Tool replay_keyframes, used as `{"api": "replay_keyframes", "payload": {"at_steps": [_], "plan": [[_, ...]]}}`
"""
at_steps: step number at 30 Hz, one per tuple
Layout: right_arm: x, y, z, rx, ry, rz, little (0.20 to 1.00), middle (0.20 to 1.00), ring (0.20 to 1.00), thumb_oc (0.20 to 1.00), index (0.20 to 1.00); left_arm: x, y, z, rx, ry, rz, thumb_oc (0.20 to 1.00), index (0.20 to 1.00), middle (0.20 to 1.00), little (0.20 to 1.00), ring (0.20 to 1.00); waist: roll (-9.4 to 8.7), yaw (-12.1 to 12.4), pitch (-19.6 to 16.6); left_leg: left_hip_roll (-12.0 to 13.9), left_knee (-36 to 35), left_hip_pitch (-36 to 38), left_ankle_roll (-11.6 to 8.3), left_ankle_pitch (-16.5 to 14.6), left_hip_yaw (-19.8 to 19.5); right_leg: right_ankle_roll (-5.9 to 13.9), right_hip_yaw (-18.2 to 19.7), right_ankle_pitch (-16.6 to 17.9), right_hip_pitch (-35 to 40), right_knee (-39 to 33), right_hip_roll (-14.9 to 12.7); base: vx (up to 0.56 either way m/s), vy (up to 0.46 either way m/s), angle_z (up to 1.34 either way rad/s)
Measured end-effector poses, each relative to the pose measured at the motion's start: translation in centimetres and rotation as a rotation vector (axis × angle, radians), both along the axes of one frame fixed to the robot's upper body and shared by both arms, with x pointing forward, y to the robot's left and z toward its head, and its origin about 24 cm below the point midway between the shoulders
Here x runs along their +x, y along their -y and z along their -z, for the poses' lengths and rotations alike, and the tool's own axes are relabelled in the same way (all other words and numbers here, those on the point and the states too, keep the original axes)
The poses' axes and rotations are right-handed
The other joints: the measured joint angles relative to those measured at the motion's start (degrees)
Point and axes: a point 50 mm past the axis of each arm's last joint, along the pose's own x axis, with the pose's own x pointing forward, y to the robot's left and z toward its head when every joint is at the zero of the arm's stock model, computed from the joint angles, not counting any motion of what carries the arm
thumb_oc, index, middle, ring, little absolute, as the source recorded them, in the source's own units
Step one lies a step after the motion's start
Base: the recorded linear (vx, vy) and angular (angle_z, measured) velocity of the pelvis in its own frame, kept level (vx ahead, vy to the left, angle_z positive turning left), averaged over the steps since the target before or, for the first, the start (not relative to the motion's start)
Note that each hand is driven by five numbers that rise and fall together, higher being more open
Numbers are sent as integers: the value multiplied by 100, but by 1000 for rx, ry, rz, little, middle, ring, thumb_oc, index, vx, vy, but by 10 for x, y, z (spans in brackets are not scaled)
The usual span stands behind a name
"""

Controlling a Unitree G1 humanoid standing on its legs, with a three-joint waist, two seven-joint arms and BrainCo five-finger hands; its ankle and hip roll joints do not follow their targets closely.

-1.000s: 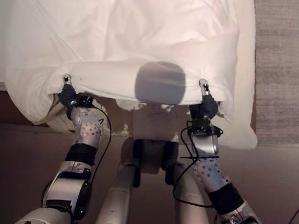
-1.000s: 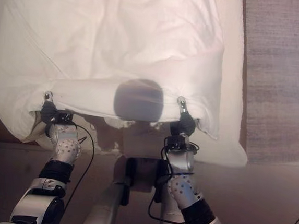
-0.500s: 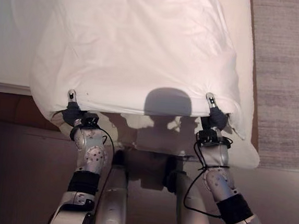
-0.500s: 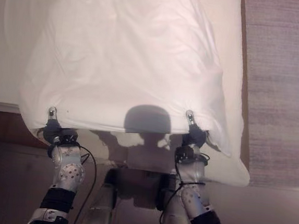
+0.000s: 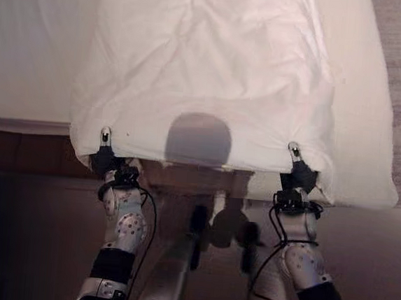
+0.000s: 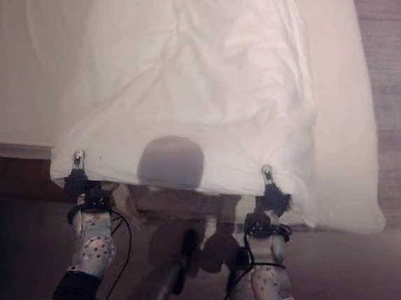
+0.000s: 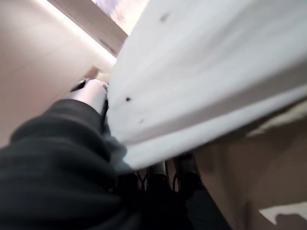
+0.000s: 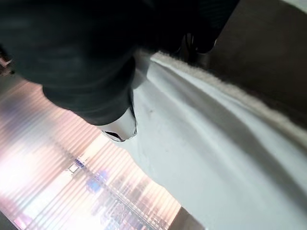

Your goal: Make the bed

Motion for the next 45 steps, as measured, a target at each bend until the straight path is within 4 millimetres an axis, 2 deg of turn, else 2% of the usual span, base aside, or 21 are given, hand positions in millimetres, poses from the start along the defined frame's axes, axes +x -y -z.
{"api": "replay_keyframes", "payload": {"at_steps": [2, 8, 12, 14, 16, 18, 19, 23, 25, 26, 29, 30, 31, 33, 35, 36, 37, 38, 39, 42, 45], "plan": [[-1, 2, 1, -13, -1, -4, 200, 200, 200, 200, 200, -2, 1, 1, -2, -5, 4, 200, 200, 200, 200, 200, -72, -53, -14, -80, -121, 59, -58, -10, 249, -674, -91, 218, 315, -612, 216, -67, 65, -6], [2, -1, 1, -15, -3, -14, 200, 200, 200, 200, 200, -8, -2, 1, 4, 1, 0, 200, 200, 200, 200, 200, -190, 9, -51, -67, -249, 129, -59, -5, 625, -686, 55, 286, 274, -625, 179, -2, -96, -23], [5, 1, 4, -20, -21, -5, 200, 200, 200, 200, 200, -9, -1, 3, 9, -3, 20, 200, 200, 200, 200, 200, -187, -25, -49, -82, -151, 148, -41, 27, 489, -750, -48, 274, 425, -667, 202, -37, -119, 22], [7, 7, 6, -18, -38, 27, 200, 200, 200, 200, 200, -7, 7, 3, 17, -5, 61, 200, 200, 200, 200, 200, -178, -14, -39, -170, 280, -8, -150, 91, 480, -794, -107, 250, 363, -393, 97, -51, -68, 52], [6, 12, 7, -20, -44, 50, 200, 200, 200, 200, 200, -4, 11, 0, 21, 5, 80, 200, 200, 200, 200, 200, -296, -14, -58, -279, 749, -282, -521, 50, 454, -985, -151, 113, 413, -522, -219, -18, -4, 60], [10, 10, 1, -23, -22, 42, 200, 200, 200, 200, 200, -2, 9, -3, 30, 16, 79, 200, 200, 200, 200, 200, -386, -8, -17, 210, 1300, -416, -745, -526, 345, -1045, -186, 226, 374, -528, -355, -32, 57, 25], [10, 8, 5, -11, -35, 38, 200, 200, 200, 200, 200, -3, 5, -9, 44, 35, 74, 200, 200, 200, 200, 200, -579, 42, -46, 550, 1481, -394, -702, -775, 332, -1009, -141, 252, 287, -550, -319, 0, 78, 8], [12, 10, 4, 21, -27, 56, 200, 200, 200, 200, 200, 1, 9, -18, 64, 62, 83, 200, 200, 200, 200, 200, -565, -25, -24, 1836, 536, -167, -930, -709, -295, -963, -351, 293, 256, -498, -389, -12, 298, 20], [12, 9, 4, 41, -30, 65, 200, 200, 200, 200, 200, 2, 9, -21, 79, 69, 80, 200, 200, 200, 200, 200, -560, -5, -27, 2150, 257, -156, -1148, -565, -274, -885, -379, 326, 257, -488, -409, -39, 424, 13], [12, 9, 5, 46, -33, 72, 200, 200, 200, 200, 200, 3, 10, -22, 79, 69, 78, 200, 200, 200, 200, 200, -527, -10, -23, 2217, 63, -84, -1113, -500, -248, -797, -431, 318, 250, -434, -476, -91, 767, -1], [10, 17, -1, 25, -8, 94, 200, 200, 200, 200, 200, 4, 18, -20, 78, 62, 107, 200, 200, 200, 200, 200, -106, -7, -122, 1721, 285, -112, -943, -337, -68, -375, -730, 364, 179, -377, -781, -17, 715, -8], [8, 20, 0, 29, -8, 108, 200, 200, 200, 200, 200, 5, 22, -22, 79, 68, 120, 200, 200, 200, 200, 200, -15, -4, -142, 1607, 331, -101, -1269, -369, -30, -294, -792, 373, 161, -365, -893, 54, 719, 34], [4, 30, 0, 46, -16, 155, 200, 200, 200, 200, 200, 9, 34, -24, 74, 73, 160, 200, 200, 200, 200, 200, 39, -24, -150, 1393, 555, -289, -1055, -371, 219, -101, -942, 366, 164, -303, -1337, 96, 540, 48], [0, 34, 7, 71, -42, 185, 200, 200, 200, 200, 200, 10, 39, -22, 81, 65, 180, 200, 200, 200, 200, 200, 66, -87, -157, 960, 667, -301, -893, -295, 478, -11, -823, 467, 316, -489, -1721, 55, 290, 58], [-1, 29, 8, 69, -45, 169, 200, 200, 200, 200, 200, 8, 33, -20, 98, 57, 171, 200, 200, 200, 200, 200, 76, -47, -163, 780, 791, -345, -636, -420, 629, 121, -507, 616, 479, -874, -1912, 190, 809, 11], [-3, 27, 11, 45, -59, 150, 200, 200, 200, 200, 200, 4, 28, -13, 120, 30, 158, 200, 200, 200, 200, 200, 107, -1, -180, 710, 1008, -416, -429, -510, 917, 482, -830, 1102, 512, -967, -1931, 194, 1009, -37], [-5, 23, 16, 31, -79, 127, 200, 200, 200, 200, 200, -1, 19, -6, 151, -2, 138, 200, 200, 200, 200, 200, 56, 2, -223, 636, 975, -335, -328, -569, 1041, 170, -692, 1069, 551, -1110, -1874, -4, 328, -25], [-6, 20, 18, 36, -85, 122, 200, 200, 200, 200, 200, -2, 17, -5, 147, -9, 131, 200, 200, 200, 200, 200, 56, -1, -228, 629, 914, -278, -290, -532, 1015, 135, -566, 1033, 610, -1237, -1851, -6, 216, -23], [-7, 19, 21, 43, -94, 123, 200, 200, 200, 200, 200, -3, 17, -4, 142, -11, 124, 200, 200, 200, 200, 200, 37, -9, -242, 548, 740, -215, -175, -507, 1019, 246, -408, 874, 500, -1152, -1623, -21, 163, -13], [-6, 19, 18, 30, -80, 109, 200, 200, 200, 200, 200, -6, 15, -7, 142, 2, 109, 200, 200, 200, 200, 200, -13, -43, -264, 514, 166, -22, -98, -242, 1120, 124, -286, 827, 314, -1185, -804, -6, 171, -20], [-8, 18, 22, 25, -90, 98, 200, 200, 200, 200, 200, -11, 15, -5, 141, -5, 105, 200, 200, 200, 200, 200, -68, -139, -277, 508, -52, 178, -90, -173, 1142, 26, -70, 872, 472, -1423, -601, 12, 15, -17]]}}
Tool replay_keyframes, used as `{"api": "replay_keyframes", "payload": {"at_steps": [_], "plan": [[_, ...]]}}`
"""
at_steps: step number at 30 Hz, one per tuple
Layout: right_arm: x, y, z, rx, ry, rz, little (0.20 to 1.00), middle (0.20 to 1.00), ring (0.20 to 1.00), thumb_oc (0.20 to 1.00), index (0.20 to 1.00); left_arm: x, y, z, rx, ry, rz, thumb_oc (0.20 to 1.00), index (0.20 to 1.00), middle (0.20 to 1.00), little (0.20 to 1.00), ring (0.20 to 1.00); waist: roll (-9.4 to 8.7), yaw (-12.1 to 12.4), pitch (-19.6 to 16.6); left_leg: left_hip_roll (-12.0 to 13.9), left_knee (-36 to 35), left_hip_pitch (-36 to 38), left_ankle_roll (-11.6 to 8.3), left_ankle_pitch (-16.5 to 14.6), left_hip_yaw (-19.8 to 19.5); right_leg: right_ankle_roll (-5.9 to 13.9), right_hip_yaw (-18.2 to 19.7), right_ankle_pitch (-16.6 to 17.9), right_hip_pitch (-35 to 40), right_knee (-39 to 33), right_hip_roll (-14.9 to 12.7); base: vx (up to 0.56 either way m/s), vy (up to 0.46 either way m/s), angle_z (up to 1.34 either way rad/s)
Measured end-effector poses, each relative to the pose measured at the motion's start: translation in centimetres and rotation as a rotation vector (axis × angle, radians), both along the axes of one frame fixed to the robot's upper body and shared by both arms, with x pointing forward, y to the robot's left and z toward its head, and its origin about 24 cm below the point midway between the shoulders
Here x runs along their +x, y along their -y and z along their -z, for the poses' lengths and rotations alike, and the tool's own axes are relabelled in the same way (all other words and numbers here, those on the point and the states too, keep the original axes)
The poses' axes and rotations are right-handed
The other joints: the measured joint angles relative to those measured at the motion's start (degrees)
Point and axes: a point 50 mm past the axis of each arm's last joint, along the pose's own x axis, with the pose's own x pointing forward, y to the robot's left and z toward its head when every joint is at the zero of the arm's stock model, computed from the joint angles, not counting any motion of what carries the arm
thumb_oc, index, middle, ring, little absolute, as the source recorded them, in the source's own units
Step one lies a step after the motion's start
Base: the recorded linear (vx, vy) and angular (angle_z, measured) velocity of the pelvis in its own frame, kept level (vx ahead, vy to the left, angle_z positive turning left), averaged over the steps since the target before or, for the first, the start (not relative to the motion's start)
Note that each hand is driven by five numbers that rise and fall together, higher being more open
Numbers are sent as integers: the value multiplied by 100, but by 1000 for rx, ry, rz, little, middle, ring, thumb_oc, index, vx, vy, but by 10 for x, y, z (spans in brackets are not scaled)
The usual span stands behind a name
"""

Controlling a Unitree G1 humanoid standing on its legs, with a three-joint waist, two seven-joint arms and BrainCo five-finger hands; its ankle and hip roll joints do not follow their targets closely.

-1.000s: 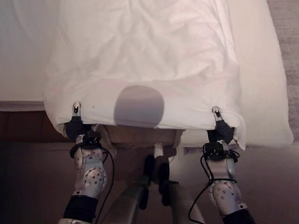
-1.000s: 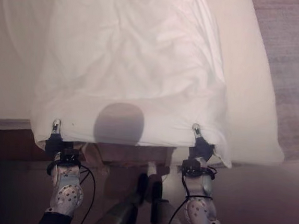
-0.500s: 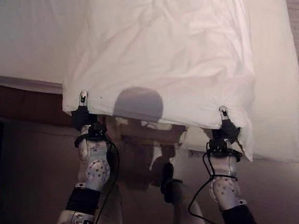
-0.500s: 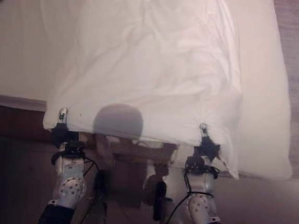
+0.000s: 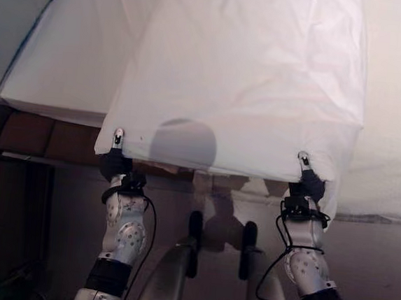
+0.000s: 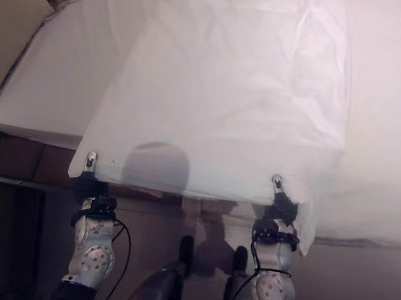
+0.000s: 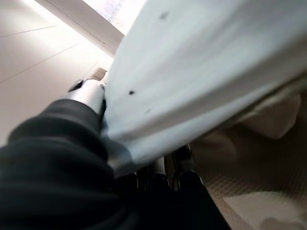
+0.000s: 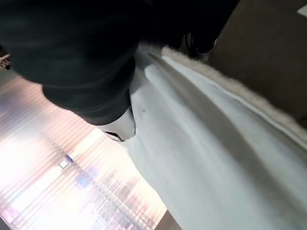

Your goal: Make the bed

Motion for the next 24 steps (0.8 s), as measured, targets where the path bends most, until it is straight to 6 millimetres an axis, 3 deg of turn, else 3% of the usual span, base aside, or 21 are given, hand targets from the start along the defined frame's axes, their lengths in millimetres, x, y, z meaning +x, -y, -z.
{"api": "replay_keyframes", "payload": {"at_steps": [6, 14, 18, 19, 21, 22, 24], "plan": [[0, -1, 2, -6, -3, -11, 200, 200, 200, 200, 200, -4, -2, 2, 0, -8, -8, 200, 200, 200, 200, 200, -55, -22, 9, 39, -93, 136, -51, -18, -9, -112, 105, -79, 3, 140, 95, 24, -94, -11], [1, 1, 0, -9, 0, -1, 200, 200, 200, 200, 200, -4, -1, 4, -1, -13, 2, 200, 200, 200, 200, 200, -52, -2, 10, 106, 183, 59, -307, -61, -53, -365, -12, -453, -144, 703, 169, 16, -77, 11], [5, 2, -4, -6, 11, 7, 200, 200, 200, 200, 200, -2, 0, 1, 2, 1, 14, 200, 200, 200, 200, 200, -56, 27, 7, 167, 212, -47, -457, -81, -343, -531, 46, -657, -432, 1113, 152, 48, 54, 5], [7, 1, -7, -6, 22, 5, 200, 200, 200, 200, 200, -2, 0, 0, 2, 3, 13, 200, 200, 200, 200, 200, -80, 32, 19, 180, 314, -158, -506, -96, -503, -663, 111, -652, -486, 1159, 92, 50, 247, -9], [7, 2, -7, -6, 20, 12, 200, 200, 200, 200, 200, 1, 1, -5, 3, 18, 17, 200, 200, 200, 200, 200, -129, 85, 47, 406, 688, -410, -537, -267, -1030, -670, 56, -587, -560, 1167, 55, 38, 314, -1], [7, 3, -2, -4, 1, 18, 200, 200, 200, 200, 200, 2, 2, -6, 3, 21, 18, 200, 200, 200, 200, 200, -139, 102, 48, 695, 694, -461, -605, -313, -1275, -669, -8, -588, -557, 1183, 74, 44, 279, 10], [9, 3, -1, 1, -11, 25, 200, 200, 200, 200, 200, 5, 3, -10, 2, 36, 21, 200, 200, 200, 200, 200, -134, 109, 47, 1420, 230, -440, -671, -311, -1240, -620, -79, -588, -554, 1226, 59, 41, 463, 9]]}}
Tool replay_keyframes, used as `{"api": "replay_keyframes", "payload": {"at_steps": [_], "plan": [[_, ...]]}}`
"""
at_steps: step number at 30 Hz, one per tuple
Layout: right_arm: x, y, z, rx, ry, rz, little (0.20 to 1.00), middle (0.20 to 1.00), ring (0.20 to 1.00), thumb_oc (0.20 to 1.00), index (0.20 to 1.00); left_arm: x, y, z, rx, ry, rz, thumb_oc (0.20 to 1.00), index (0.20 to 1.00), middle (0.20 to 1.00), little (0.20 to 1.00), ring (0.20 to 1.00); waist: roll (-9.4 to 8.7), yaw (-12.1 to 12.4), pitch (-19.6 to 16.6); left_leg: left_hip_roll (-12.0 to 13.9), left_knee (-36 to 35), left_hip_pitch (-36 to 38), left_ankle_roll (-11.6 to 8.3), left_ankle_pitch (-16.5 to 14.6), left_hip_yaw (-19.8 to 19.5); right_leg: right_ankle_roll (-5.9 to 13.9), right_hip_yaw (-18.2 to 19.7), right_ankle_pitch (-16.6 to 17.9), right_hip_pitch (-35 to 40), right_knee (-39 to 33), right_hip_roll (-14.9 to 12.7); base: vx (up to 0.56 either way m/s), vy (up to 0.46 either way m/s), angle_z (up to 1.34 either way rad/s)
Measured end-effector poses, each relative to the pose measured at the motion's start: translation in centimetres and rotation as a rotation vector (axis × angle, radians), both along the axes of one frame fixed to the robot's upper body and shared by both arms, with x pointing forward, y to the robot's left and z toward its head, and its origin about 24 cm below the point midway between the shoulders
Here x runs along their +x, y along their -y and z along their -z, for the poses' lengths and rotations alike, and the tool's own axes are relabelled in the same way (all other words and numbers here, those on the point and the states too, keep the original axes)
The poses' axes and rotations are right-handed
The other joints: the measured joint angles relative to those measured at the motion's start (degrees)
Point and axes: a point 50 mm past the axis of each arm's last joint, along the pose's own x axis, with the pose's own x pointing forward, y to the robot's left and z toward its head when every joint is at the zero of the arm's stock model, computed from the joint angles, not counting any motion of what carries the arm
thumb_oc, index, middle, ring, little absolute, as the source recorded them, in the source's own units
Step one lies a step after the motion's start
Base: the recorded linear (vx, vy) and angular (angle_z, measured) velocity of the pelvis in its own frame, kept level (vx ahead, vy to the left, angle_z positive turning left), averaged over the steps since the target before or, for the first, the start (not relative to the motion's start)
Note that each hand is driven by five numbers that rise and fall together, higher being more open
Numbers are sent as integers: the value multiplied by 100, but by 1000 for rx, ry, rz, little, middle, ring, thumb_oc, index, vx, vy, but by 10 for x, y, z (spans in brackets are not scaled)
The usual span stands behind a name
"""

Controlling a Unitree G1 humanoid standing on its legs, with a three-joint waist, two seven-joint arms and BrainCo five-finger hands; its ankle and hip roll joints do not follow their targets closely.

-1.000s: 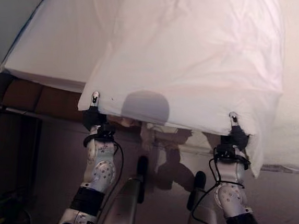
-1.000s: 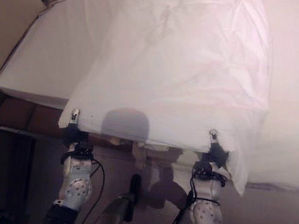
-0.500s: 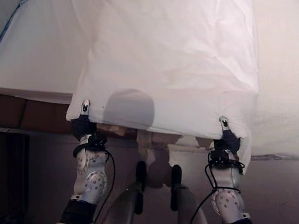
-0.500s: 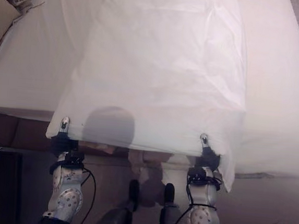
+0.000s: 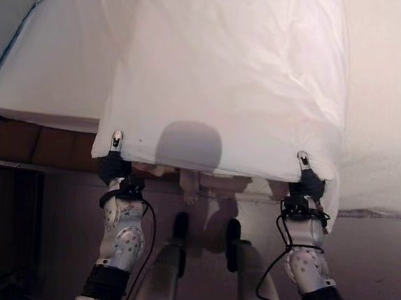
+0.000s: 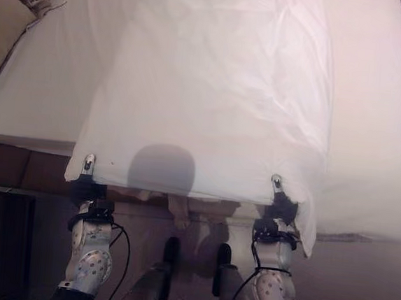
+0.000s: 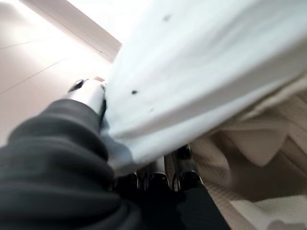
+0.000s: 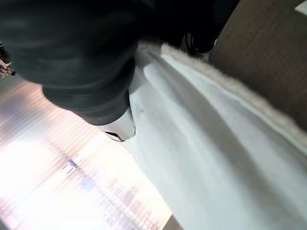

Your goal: Make the bed

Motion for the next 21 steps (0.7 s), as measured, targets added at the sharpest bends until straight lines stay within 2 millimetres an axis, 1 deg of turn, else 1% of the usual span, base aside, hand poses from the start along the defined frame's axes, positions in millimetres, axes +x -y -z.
{"api": "replay_keyframes", "payload": {"at_steps": [1, 2, 3, 4, 5, 6, 7, 8, 9, 10, 11, 12, 13, 14, 15, 16, 17, 18, 19, 20, 21], "plan": [[1, 0, -1, 4, 0, 3, 200, 200, 200, 200, 200, 0, 0, 0, -1, 0, -1, 200, 200, 200, 200, 200, 0, 8, 0, 142, -143, 12, -38, 21, -19, 33, 3, 12, 1, -4, -4, -4, 692, 1], [2, 0, -4, 8, 10, 9, 200, 200, 200, 200, 200, 0, 0, 0, -2, -5, -4, 200, 200, 200, 200, 200, 5, 7, -3, 270, -324, 59, -123, 88, 42, 111, -5, 14, 3, -7, -33, -21, 381, -5], [2, 1, -4, 3, 13, 12, 200, 200, 200, 200, 200, 2, 1, -1, -1, -1, -1, 200, 200, 200, 200, 200, 5, 5, -3, 262, -385, 82, -121, 92, 97, 179, 26, 23, 7, 3, -69, 6, 814, -3], [2, 3, -8, 5, 29, 26, 200, 200, 200, 200, 200, 4, 4, 1, 18, -16, 5, 200, 200, 200, 200, 200, 23, 4, -13, 22, -289, 70, -76, 124, 268, 348, -50, 54, 35, -55, -238, 56, 672, -1], [1, 5, -6, 5, 23, 34, 200, 200, 200, 200, 200, 7, 5, -1, 19, -9, 12, 200, 200, 200, 200, 200, 27, -17, -15, -151, -168, 90, -63, 133, 309, 430, -57, 82, 50, -75, -311, 109, 950, 9], [-1, 10, -7, 20, 26, 63, 200, 200, 200, 200, 200, 11, 11, 4, 32, -32, 35, 200, 200, 200, 200, 200, 7, -15, -18, -615, 212, -2, -114, 196, 331, 647, -163, 182, 116, -247, -677, 77, 522, 14], [-2, 13, -7, 23, 26, 79, 200, 200, 200, 200, 200, 13, 15, 6, 33, -45, 48, 200, 200, 200, 200, 200, 33, -38, -27, -684, 291, -29, -186, 191, 462, 664, -193, 195, 177, -275, -796, 124, 715, 38], [-4, 15, -4, 26, 14, 90, 200, 200, 200, 200, 200, 12, 18, 11, 34, -64, 61, 200, 200, 200, 200, 200, 40, -166, -23, -942, 498, -112, -39, 177, 635, 884, -215, 290, 367, -490, -1127, 94, 608, 17], [-4, 14, 0, 31, -1, 91, 200, 200, 200, 200, 200, 9, 17, 16, 38, -80, 62, 200, 200, 200, 200, 200, 29, -96, -32, -1089, 755, -136, 195, 12, 980, 957, -389, 705, 474, -977, -1293, 104, 752, -34], [-2, 12, 1, 33, -7, 84, 200, 200, 200, 200, 200, 8, 14, 18, 47, -86, 56, 200, 200, 200, 200, 200, 3, 28, -48, -960, 717, -115, 293, -58, 1297, 688, -640, 805, 543, -1195, -1441, 24, 333, -108], [-4, 9, 4, 31, -19, 70, 200, 200, 200, 200, 200, 4, 10, 23, 44, -105, 43, 200, 200, 200, 200, 200, 51, 110, -108, -1046, 717, -123, 433, -115, 1438, 555, -791, 862, 660, -1381, -1401, -2, 319, -100], [-5, 9, 4, 34, -15, 68, 200, 200, 200, 200, 200, 3, 10, 25, 42, -110, 42, 200, 200, 200, 200, 200, 34, 160, -142, -1095, 608, -90, 466, -39, 1342, 604, -764, 854, 741, -1535, -1403, -14, 386, -73], [-7, 9, 6, 34, -21, 68, 200, 200, 200, 200, 200, 3, 10, 23, 47, -103, 43, 200, 200, 200, 200, 200, -8, 161, -172, -1236, 460, -38, 572, 42, 1343, 681, -813, 915, 964, -1822, -1271, -14, 384, -34], [-8, 9, 8, 33, -25, 66, 200, 200, 200, 200, 200, 3, 9, 22, 46, -96, 42, 200, 200, 200, 200, 200, -22, 172, -179, -1324, 352, -15, 635, 96, 1267, 849, -752, 799, 983, -1733, -1102, -11, 295, -44], [-7, 8, 6, 32, -15, 60, 200, 200, 200, 200, 200, 1, 8, 18, 42, -81, 37, 200, 200, 200, 200, 200, 8, 185, -167, -1384, -51, 83, 637, 352, 946, 861, -392, 388, 847, -1417, -655, -11, 175, -46], [-5, 7, 4, 31, -7, 56, 200, 200, 200, 200, 200, 1, 8, 18, 41, -78, 33, 200, 200, 200, 200, 200, 54, 147, -143, -1396, -363, 199, 632, 538, 735, 679, -222, 305, 850, -1502, -200, -12, 176, -39], [-5, 8, 4, 28, -8, 56, 200, 200, 200, 200, 200, 1, 8, 18, 39, -81, 34, 200, 200, 200, 200, 200, 66, 130, -140, -1428, -451, 237, 629, 588, 663, 634, -134, 318, 884, -1542, 15, -6, 124, -17], [-6, 8, 5, 28, -14, 58, 200, 200, 200, 200, 200, 0, 9, 19, 39, -85, 36, 200, 200, 200, 200, 200, 72, 27, -137, -1467, -475, 256, 622, 605, 577, 548, 16, 245, 968, -1470, 178, 4, 29, 14], [-7, 9, 6, 28, -17, 59, 200, 200, 200, 200, 200, 0, 9, 20, 41, -88, 38, 200, 200, 200, 200, 200, 81, -34, -137, -1511, -499, 279, 623, 627, 529, 484, 40, 211, 1016, -1444, 227, 11, 29, 31], [-8, 10, 7, 23, -20, 60, 200, 200, 200, 200, 200, 0, 10, 20, 48, -91, 42, 200, 200, 200, 200, 200, 76, -97, -134, -1572, -506, 298, 647, 646, 397, 479, 120, 9, 857, -1004, 309, 14, -13, 32], [-8, 10, 7, 19, -19, 60, 200, 200, 200, 200, 200, 1, 10, 20, 52, -92, 44, 200, 200, 200, 200, 200, 82, -113, -131, -1576, -516, 304, 636, 660, 373, 439, 177, -183, 674, -631, 380, 1, -35, 14]]}}
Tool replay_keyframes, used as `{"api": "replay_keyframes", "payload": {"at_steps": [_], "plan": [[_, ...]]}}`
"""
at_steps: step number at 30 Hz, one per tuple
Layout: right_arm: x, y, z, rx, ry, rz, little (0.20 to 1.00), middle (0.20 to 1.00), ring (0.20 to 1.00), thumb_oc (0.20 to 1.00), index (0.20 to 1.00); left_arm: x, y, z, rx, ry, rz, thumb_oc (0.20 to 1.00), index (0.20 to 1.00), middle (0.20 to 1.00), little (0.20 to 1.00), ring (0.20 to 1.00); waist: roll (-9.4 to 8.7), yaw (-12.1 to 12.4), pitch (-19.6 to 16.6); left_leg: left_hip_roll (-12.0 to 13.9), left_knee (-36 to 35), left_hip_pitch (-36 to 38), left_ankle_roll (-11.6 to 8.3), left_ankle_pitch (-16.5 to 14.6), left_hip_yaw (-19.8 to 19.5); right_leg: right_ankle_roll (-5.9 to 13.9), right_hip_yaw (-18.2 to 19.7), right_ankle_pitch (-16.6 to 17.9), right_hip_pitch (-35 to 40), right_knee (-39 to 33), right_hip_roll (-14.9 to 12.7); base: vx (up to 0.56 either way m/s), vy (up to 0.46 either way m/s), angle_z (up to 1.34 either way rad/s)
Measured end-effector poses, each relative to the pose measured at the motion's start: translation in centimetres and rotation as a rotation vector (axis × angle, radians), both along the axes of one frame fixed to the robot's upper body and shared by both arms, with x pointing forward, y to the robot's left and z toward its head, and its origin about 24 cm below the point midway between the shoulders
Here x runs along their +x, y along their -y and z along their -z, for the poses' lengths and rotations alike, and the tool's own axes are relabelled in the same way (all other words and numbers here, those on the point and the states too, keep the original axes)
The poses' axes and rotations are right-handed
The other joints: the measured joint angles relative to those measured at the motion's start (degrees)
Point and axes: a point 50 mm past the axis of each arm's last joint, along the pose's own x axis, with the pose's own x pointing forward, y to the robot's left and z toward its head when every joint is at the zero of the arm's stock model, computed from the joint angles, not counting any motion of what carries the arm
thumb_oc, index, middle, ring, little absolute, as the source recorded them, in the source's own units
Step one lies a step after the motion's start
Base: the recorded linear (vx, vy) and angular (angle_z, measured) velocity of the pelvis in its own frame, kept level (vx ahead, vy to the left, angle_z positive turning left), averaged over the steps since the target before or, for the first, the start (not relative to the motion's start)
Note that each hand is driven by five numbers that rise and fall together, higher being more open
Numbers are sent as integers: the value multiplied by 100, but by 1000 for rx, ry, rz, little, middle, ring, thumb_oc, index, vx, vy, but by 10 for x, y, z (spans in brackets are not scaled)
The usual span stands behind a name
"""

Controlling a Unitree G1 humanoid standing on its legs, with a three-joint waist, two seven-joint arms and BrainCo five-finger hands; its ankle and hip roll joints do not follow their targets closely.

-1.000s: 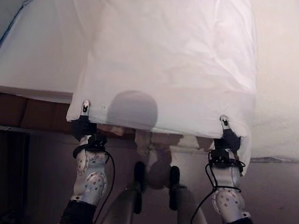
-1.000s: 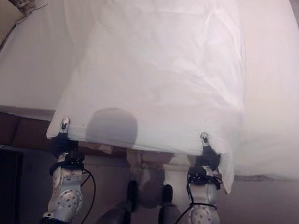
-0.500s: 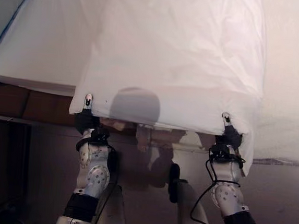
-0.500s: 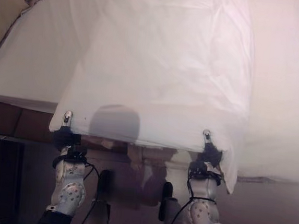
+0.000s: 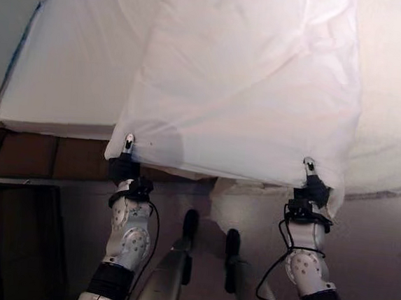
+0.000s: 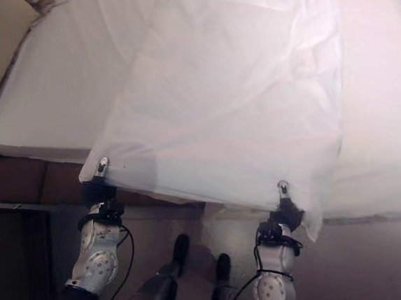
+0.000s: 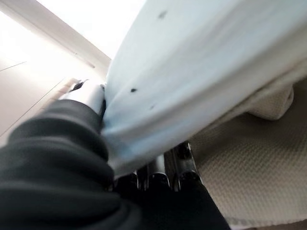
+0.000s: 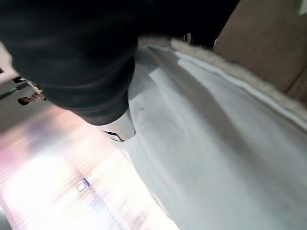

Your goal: Make the bed

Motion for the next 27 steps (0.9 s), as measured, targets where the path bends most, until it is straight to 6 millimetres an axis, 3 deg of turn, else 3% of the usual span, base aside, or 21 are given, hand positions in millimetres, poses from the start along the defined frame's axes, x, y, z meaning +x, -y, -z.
{"api": "replay_keyframes", "payload": {"at_steps": [1, 3, 4, 5, 6, 7, 10, 15, 17, 18, 19, 22, 24, 25, 26, 27], "plan": [[0, 1, -1, -6, 3, -1, 200, 200, 200, 200, 200, 0, 1, 0, 2, -4, 5, 200, 200, 200, 200, 200, 22, 43, 13, 0, -12, 5, -29, 16, -12, -146, 88, -137, -330, 501, 176, -2, -34, 4], [-1, 3, 0, -17, 0, -2, 200, 200, 200, 200, 200, -1, 1, 3, 2, -13, 7, 200, 200, 200, 200, 200, -15, 10, 69, -128, 25, 45, -77, -11, -1, -237, 162, 17, -474, 335, 329, 37, -81, 22], [0, 3, 0, -22, 1, -4, 200, 200, 200, 200, 200, 0, 3, 2, -7, -9, 10, 200, 200, 200, 200, 200, 4, -22, 99, -154, 53, 65, -129, -51, 52, -650, 101, 147, -422, 318, 294, 88, -115, 28], [0, 4, 0, -25, 0, -2, 200, 200, 200, 200, 200, -2, 3, 4, -18, -16, 9, 200, 200, 200, 200, 200, 34, -18, 109, -96, 53, 66, -204, -127, 164, -690, 63, 166, -404, 302, 302, 93, -94, 12], [0, 4, 3, -27, -15, -1, 200, 200, 200, 200, 200, -4, 3, 4, -25, -11, 17, 200, 200, 200, 200, 200, 49, -30, 107, 91, 155, 74, -426, -347, 560, -810, -6, 233, -278, 169, 349, 91, -78, 7], [-2, 5, 6, -27, -26, 2, 200, 200, 200, 200, 200, -4, 5, 4, -30, -8, 22, 200, 200, 200, 200, 200, 51, -34, 104, 157, 253, 82, -487, -389, 631, -833, -58, 246, -201, 130, 367, 63, -71, 24], [-4, 9, 7, -35, -34, 12, 200, 200, 200, 200, 200, -4, 10, 5, -67, -5, 38, 200, 200, 200, 200, 200, 93, -26, 80, 243, 634, 13, -510, -309, 704, -847, -347, 237, -10, -17, 383, 9, -23, 32], [6, 9, -8, -46, 9, 17, 200, 200, 200, 200, 200, 0, 10, 0, -68, 10, 42, 200, 200, 200, 200, 200, 82, -34, 77, 255, 1087, -153, -671, -246, 510, -852, -401, 244, 117, -41, 224, 24, 56, 10], [8, 11, -13, -50, 23, 25, 200, 200, 200, 200, 200, 2, 9, -5, -60, 21, 42, 200, 200, 200, 200, 200, -18, -20, 84, 578, 1040, -202, -717, -404, -51, -914, -269, 269, 119, -60, 171, -3, 175, 0], [12, 11, -16, -45, 33, 30, 200, 200, 200, 200, 200, 3, 10, -6, -62, 21, 37, 200, 200, 200, 200, 200, -16, -17, 83, 922, 850, -212, -763, -398, -357, -908, -261, 273, 117, -56, 177, -1, 268, -11], [13, 10, -17, -42, 33, 33, 200, 200, 200, 200, 200, 4, 10, -7, -60, 21, 33, 200, 200, 200, 200, 200, -12, -21, 72, 1261, 613, -201, -766, -397, -447, -911, -270, 269, 109, -51, 220, 2, 351, -17], [13, 12, -13, -33, 16, 49, 200, 200, 200, 200, 200, 4, 12, -7, -61, 21, 34, 200, 200, 200, 200, 200, 0, -29, 47, 1663, 443, -257, -766, -389, -280, -867, -349, 289, -32, -15, 227, -42, 420, -26], [13, 12, -13, -28, 9, 63, 200, 200, 200, 200, 200, 5, 13, -9, -41, 26, 38, 200, 200, 200, 200, 200, 42, -39, -42, 1535, 508, -317, -757, -380, -56, -768, -490, 317, -211, -11, 134, -36, 428, -13], [13, 18, -12, -33, 3, 93, 200, 200, 200, 200, 200, 8, 19, -11, -22, 28, 57, 200, 200, 200, 200, 200, 84, -51, -53, 1319, 692, -329, -709, -191, 25, -649, -535, 275, -325, 98, 60, 23, 425, 11], [12, 20, -10, -28, -6, 105, 200, 200, 200, 200, 200, 9, 21, -12, -20, 31, 68, 200, 200, 200, 200, 200, 129, -98, -79, 1251, 657, -310, -894, -229, 232, -552, -557, 239, -387, 185, 4, 61, 368, 36], [12, 20, -6, -21, -22, 113, 200, 200, 200, 200, 200, 9, 22, -12, -19, 30, 70, 200, 200, 200, 200, 200, 127, -203, -79, 1183, 624, -322, -932, -252, 268, -472, -625, 210, -394, 230, -106, 27, 221, 36]]}}
